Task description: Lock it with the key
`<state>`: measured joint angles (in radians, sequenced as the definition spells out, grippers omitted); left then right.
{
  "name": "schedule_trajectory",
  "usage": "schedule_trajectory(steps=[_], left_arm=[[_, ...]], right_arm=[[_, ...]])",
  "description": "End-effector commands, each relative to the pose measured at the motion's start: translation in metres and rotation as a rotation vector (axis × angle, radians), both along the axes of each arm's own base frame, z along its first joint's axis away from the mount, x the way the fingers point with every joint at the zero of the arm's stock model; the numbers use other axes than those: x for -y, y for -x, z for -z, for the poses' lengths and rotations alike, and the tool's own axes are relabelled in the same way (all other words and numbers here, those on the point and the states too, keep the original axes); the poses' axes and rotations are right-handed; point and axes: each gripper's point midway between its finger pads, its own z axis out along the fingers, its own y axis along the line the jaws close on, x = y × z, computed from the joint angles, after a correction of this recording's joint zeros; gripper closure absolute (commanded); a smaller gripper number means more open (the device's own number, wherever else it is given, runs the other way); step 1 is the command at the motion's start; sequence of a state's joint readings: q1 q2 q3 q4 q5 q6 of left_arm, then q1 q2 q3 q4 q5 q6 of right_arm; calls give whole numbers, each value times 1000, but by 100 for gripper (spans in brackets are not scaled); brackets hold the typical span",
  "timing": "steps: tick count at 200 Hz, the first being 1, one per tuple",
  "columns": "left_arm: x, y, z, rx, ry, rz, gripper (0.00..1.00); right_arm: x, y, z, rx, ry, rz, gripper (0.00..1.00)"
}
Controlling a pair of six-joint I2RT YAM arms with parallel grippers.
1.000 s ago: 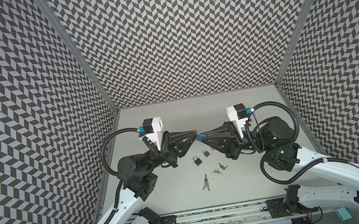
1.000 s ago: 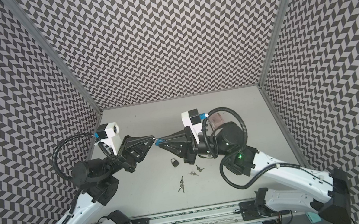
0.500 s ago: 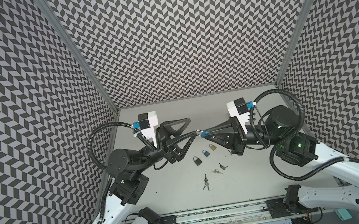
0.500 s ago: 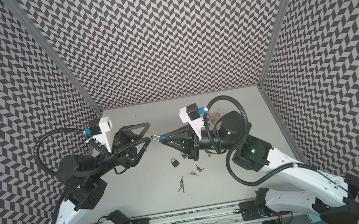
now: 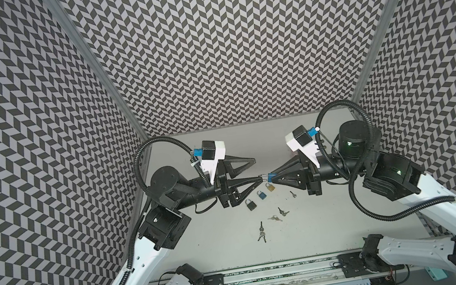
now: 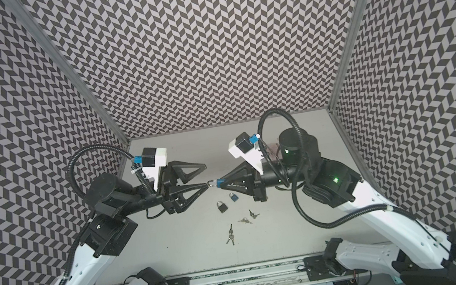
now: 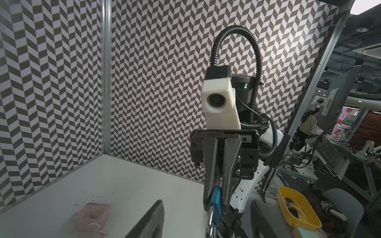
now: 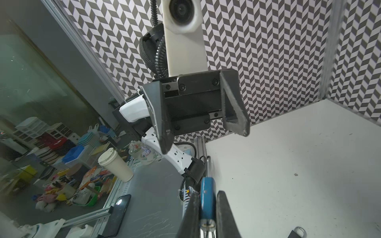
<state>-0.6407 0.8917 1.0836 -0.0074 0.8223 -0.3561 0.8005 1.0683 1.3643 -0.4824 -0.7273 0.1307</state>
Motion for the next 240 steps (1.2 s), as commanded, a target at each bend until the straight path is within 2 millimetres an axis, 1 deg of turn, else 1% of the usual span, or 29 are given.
schedule_trajectory(steps=[1,8,20,46,61,79,97,158,183,212,224,231,240], left_arm=[[0,13,5,33,-17,71,34],[0,15,6,34,-18,81,37],[0,18,6,40,-18,100,46],[0,22,8,42,-20,124,53],[1,22,9,40,-23,128,61],[2,21,10,36,-26,132,68],[2,22,11,36,-27,140,70],[1,26,10,42,-26,150,100],[1,27,9,46,-27,153,100],[3,26,9,43,-20,155,100],[13,29,13,20,-16,207,100],[22,33,16,14,-8,244,100],[35,37,22,8,-15,268,100]], right_arm=[[2,11,-19,45,-52,-61,100],[2,12,-20,46,-58,-62,100],[3,10,-20,44,-59,-54,100],[5,10,-23,44,-74,-52,100],[6,10,-24,44,-77,-55,100],[6,11,-25,44,-81,-61,100],[6,12,-25,42,-84,-66,100],[3,10,-21,31,-81,-70,100],[4,4,-23,55,-92,-34,100],[7,-2,-35,122,-164,20,100],[-3,-6,-38,132,-182,21,100],[-15,-4,-37,142,-178,11,100],[-24,-1,-41,158,-183,7,100]])
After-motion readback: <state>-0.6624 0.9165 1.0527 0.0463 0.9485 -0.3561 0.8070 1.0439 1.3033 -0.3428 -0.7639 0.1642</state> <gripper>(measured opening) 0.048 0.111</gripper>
